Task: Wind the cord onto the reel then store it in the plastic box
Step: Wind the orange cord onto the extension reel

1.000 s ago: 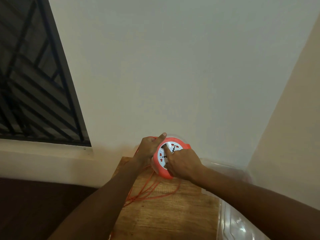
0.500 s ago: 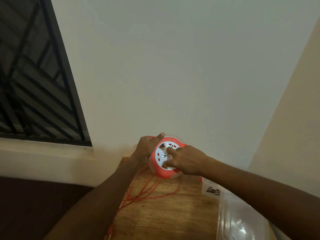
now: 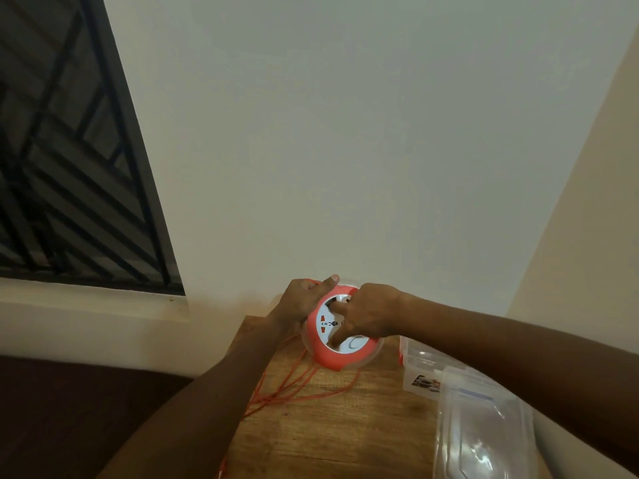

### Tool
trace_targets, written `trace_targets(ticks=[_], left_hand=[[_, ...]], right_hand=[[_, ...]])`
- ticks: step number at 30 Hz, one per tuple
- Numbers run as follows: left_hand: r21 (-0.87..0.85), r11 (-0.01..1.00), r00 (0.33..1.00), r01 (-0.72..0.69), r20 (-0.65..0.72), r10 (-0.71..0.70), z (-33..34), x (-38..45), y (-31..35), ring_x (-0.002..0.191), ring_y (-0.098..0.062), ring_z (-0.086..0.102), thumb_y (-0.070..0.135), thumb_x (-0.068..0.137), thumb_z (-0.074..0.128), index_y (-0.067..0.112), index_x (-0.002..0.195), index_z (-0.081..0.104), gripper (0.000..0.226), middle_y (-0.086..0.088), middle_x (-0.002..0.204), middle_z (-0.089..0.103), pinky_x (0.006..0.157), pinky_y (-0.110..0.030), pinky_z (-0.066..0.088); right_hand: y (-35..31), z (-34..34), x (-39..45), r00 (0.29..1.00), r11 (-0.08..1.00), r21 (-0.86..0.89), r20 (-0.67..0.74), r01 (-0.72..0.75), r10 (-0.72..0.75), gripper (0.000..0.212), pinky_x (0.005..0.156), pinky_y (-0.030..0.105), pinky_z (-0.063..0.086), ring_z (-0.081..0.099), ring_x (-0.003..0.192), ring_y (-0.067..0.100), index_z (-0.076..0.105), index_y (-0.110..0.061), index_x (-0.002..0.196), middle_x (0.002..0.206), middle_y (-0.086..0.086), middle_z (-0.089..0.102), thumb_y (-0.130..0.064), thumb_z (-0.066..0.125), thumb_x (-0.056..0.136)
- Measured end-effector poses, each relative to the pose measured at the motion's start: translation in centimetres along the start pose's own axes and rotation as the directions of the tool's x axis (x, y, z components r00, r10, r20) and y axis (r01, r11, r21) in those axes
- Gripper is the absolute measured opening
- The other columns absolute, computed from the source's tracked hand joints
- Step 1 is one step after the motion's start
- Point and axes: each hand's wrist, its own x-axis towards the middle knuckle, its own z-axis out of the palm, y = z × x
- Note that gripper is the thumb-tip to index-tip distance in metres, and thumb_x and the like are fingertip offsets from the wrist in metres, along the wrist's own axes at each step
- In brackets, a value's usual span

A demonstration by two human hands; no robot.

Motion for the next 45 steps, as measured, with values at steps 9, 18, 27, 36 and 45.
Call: trace_targets(ticks=[9,18,27,36,45], left_hand=[[-0.047,0.999,1.000,0.014,0.003,-0.014,-0.2,0.2,-0.2,0.065,-0.020,0.077,0.070,0.083,0.063,0.014,0.081,0.078,0.058,-0.006,0.079,0.081,0.064,-0.028,0.063],[-0.099,0.995,0.996,-0.016,-0.092,0.007,-0.8,0.4,0.5,0.076,-0.025,0.080,0.057,0.095,0.063,0.011,0.095,0.079,0.049,-0.007,0.088,0.083,0.071,-0.034,0.066],[-0.126,0.992,0.994,0.000,-0.104,-0.013,-0.7,-0.2,-0.5,0.083,-0.034,0.079,0.055,0.096,0.065,0.005,0.095,0.079,0.052,-0.014,0.091,0.082,0.079,-0.043,0.066],[-0.152,0.988,0.995,0.038,-0.086,-0.052,-1.5,-0.1,-0.7,0.080,-0.031,0.080,0.055,0.094,0.067,0.008,0.088,0.079,0.049,-0.011,0.087,0.082,0.073,-0.038,0.066],[-0.100,0.995,0.997,0.026,-0.067,-0.033,-1.7,-0.1,0.0,0.068,-0.023,0.080,0.058,0.094,0.064,0.016,0.082,0.078,0.046,-0.005,0.080,0.082,0.058,-0.026,0.061]], right_hand=[[-1.0,-0.5,0.3,0.989,0.936,-0.337,-0.074,0.098,-0.130,0.057,0.082,0.043,0.055,0.061,0.111,0.033,0.042,-0.030,0.143,0.130,0.013,0.057,-0.032,0.064,0.091],[-4.1,2.3,2.5,0.824,0.863,0.280,-0.280,-0.420,0.492,0.081,0.077,0.047,0.056,0.066,0.096,0.037,0.027,-0.004,0.149,0.124,0.019,0.062,-0.040,0.062,0.086],[-5.4,2.8,3.0,0.777,0.756,0.472,-0.205,-0.454,0.595,0.087,0.084,0.042,0.054,0.063,0.109,0.030,0.017,-0.011,0.153,0.131,0.012,0.059,-0.043,0.064,0.087],[-4.0,2.7,0.5,0.916,0.990,0.027,-0.376,-0.138,0.138,0.043,0.061,0.042,0.056,0.067,0.082,0.037,0.044,-0.021,0.134,0.110,0.019,0.065,-0.017,0.058,0.094],[-0.4,0.3,-1.1,0.982,0.996,-0.089,-0.186,0.018,-0.035,0.044,0.074,0.042,0.058,0.057,0.114,0.040,0.053,-0.031,0.135,0.156,0.020,0.020,-0.023,0.064,0.092]])
